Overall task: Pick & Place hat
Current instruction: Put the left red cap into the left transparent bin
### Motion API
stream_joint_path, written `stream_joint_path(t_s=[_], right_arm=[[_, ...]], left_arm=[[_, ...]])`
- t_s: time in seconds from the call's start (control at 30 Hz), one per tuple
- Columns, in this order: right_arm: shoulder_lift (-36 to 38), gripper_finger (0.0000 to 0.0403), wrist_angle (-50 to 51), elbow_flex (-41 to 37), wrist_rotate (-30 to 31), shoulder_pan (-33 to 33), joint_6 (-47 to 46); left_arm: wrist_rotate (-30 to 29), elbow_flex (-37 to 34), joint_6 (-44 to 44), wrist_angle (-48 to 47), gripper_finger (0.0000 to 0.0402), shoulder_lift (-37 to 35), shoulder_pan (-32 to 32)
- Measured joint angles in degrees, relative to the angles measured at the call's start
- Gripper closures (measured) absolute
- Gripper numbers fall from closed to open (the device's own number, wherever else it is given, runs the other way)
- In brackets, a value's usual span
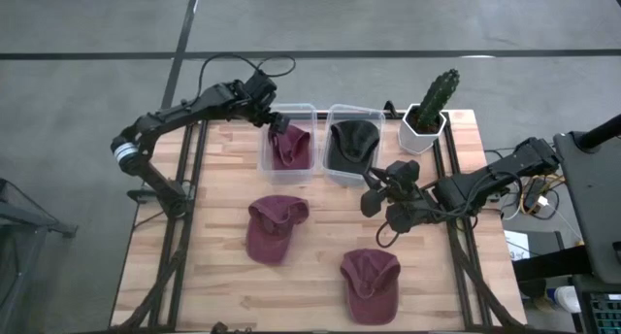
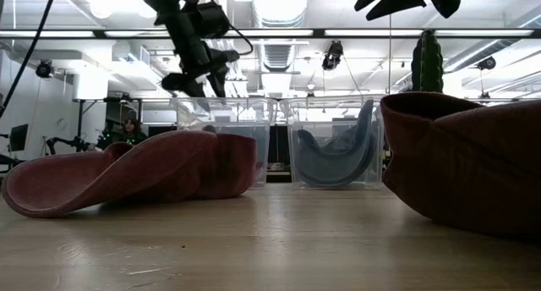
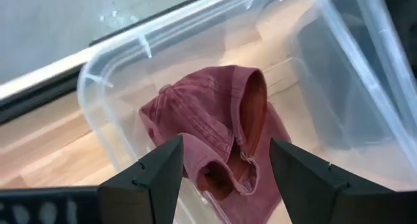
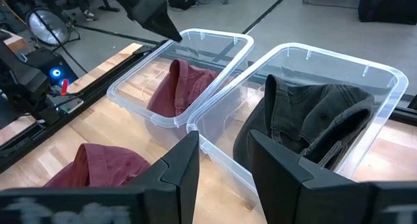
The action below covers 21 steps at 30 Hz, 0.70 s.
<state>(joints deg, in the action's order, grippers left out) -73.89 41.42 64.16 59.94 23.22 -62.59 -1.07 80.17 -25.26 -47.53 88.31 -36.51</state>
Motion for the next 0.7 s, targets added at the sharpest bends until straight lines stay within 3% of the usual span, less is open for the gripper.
stream_joint_path(t_s=[0.33,0.5,0.7], right_arm=[[0.0,0.0280,0.0,0.0,-1.4,0.0,0.0],[0.0,0.0280,0.0,0.0,-2.9,0.0,0.0],[0.0,0.0280,0.3,0.0,-3.5,0.0,0.1]], left_arm=[[-3.1,6.5,-1.8,-21.6,0.0181,-5.6,4.7],[-8.0,3.0,-9.5,-26.1,0.0181,-11.5,11.0],[-8.4,-4.7,-21.3,-26.4,0.0181,-19.2,18.6]])
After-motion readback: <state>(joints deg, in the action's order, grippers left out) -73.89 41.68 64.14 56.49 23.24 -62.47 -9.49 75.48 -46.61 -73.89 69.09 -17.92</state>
